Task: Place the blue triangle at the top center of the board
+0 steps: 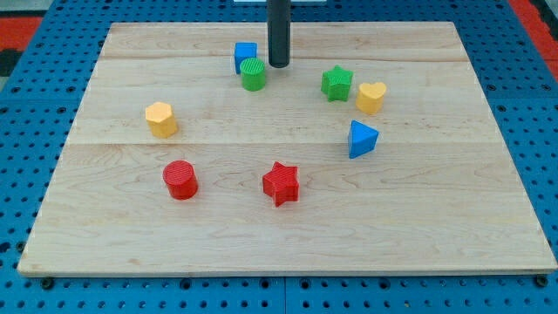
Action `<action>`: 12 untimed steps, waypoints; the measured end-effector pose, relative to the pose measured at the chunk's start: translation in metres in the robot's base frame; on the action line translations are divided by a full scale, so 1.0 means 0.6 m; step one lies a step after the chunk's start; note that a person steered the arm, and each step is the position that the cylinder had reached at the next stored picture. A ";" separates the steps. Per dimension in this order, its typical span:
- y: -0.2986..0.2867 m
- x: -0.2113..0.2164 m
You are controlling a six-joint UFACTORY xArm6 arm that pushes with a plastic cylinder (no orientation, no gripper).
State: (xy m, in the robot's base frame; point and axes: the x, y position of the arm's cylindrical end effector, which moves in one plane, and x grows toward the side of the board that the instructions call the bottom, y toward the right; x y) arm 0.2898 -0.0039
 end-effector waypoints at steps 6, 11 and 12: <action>-0.239 -0.054; 0.199 0.297; 0.224 0.245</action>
State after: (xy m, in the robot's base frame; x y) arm 0.4368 0.1307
